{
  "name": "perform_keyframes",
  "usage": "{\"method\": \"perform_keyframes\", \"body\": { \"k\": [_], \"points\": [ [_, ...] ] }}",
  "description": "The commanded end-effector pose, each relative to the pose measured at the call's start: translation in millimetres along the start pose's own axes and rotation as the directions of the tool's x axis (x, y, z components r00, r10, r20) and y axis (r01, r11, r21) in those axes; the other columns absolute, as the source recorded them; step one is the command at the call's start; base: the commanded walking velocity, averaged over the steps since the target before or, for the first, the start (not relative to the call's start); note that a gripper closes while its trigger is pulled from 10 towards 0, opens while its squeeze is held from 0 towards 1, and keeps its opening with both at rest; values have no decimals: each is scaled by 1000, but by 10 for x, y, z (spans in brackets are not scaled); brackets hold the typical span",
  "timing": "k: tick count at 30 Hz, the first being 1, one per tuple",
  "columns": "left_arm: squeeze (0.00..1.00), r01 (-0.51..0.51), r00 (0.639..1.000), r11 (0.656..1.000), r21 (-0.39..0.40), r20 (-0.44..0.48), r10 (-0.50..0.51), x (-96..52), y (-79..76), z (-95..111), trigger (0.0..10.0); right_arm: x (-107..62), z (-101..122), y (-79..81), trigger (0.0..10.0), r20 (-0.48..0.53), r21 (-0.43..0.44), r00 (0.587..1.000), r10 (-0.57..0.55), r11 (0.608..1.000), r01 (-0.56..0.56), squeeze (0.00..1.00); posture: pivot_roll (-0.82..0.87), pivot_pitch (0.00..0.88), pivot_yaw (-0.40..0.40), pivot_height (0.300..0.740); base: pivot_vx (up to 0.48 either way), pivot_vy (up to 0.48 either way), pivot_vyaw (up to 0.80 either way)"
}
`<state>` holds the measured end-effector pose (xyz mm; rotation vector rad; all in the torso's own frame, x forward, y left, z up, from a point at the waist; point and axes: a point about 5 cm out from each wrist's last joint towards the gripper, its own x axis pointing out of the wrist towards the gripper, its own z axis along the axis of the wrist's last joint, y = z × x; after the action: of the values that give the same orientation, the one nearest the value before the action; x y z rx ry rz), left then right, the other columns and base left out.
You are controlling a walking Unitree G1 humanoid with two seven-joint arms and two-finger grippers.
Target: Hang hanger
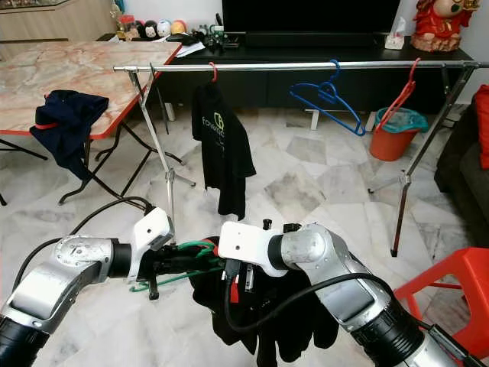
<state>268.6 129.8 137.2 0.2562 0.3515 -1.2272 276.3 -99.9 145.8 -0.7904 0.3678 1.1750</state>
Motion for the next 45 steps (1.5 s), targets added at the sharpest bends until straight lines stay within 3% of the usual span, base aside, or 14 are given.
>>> {"method": "perform_keyframes", "body": {
  "k": [1,20,22,23,24,25,37,44,45],
  "points": [
    [0,14,1000,1000,-14,13,-14,21,-17,7,0,-51,182,-88,10000,71,-40,996,-47,998,50,0,-182,0,51,740,0,0,0],
    [0,23,1000,1000,-5,20,-23,32,-25,13,0,-5,197,-18,10000,109,-38,994,16,999,-12,0,-183,0,45,740,0,0,0],
    [0,23,1000,1000,-5,21,-23,33,-24,13,0,-1,196,-6,10000,112,-40,993,28,999,-24,43,-183,0,45,740,0,0,0],
    [0,23,999,1000,-6,22,-23,33,-25,13,0,0,197,2,10000,114,-39,993,36,999,-31,518,-183,0,42,740,0,0,0],
    [0,23,999,1000,-6,22,-23,33,-25,13,0,0,197,2,10000,114,-39,993,36,999,-31,518,-183,0,42,740,0,0,0],
    [0,21,999,1000,-7,27,-21,35,-26,13,0,3,200,31,10000,121,-43,991,60,998,-56,1000,-183,0,41,740,0,0,0],
    [0,3,998,1000,-29,70,-1,46,-20,13,0,-18,206,52,10000,122,-61,989,87,995,-80,1000,-187,0,32,740,0,0,0],
    [0,-38,993,998,-44,109,43,13,15,16,0,-127,144,18,10000,75,-84,995,69,995,-62,1000,-196,0,22,740,0,0,0],
    [0,-41,993,998,-43,110,46,6,18,14,0,-136,133,17,10000,69,-84,996,64,995,-59,776,-196,0,22,740,0,0,0]
  ]
}}
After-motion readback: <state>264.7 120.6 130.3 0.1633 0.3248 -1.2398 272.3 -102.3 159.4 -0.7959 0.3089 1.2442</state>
